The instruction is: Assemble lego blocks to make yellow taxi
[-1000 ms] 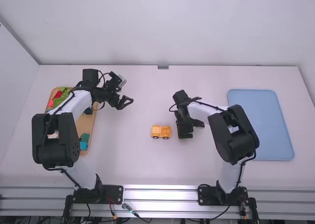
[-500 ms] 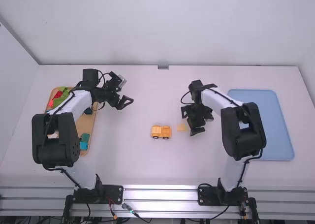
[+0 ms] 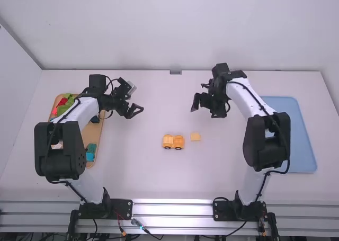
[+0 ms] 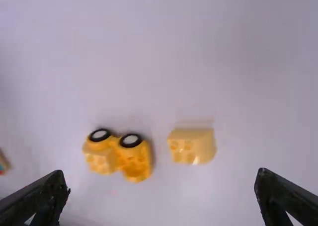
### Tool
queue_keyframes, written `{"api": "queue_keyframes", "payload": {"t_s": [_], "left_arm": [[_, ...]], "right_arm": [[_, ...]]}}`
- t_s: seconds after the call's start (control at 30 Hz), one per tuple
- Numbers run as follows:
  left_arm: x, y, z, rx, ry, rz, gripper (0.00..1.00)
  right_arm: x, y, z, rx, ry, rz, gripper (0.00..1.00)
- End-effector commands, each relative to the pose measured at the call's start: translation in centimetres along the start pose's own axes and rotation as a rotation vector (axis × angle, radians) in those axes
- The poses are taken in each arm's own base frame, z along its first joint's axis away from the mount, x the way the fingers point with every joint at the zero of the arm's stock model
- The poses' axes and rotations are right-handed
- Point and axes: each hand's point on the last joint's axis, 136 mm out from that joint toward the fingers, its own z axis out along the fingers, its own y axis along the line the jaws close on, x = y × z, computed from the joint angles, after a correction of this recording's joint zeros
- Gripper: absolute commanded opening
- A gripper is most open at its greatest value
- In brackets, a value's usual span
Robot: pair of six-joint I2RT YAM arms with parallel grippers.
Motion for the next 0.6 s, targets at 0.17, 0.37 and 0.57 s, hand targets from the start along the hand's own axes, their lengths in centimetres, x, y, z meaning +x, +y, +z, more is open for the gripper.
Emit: {"api": "queue_keyframes", "payload": {"t_s": [0.17,0.37,0.57], "left_arm": [[-0.4,-0.8,-0.1,0.012,-0.027,0.04,0.99],[-0.1,-0.3,-0.2,-0.007,-0.032,0.044,0.99],[-0.4,0.0,-0.2,-0.017,-0.042,0.052,0.99]], "right_arm": [[-4.0,-4.4,0.2,0.288,-0.145,-0.315,0.99],[-4.7,-4.1,0.6,0.292,-0.146,-0.586,0.99],[-1.9,2.5,1.0,-0.147,-0.192,-1.168,0.99]]}}
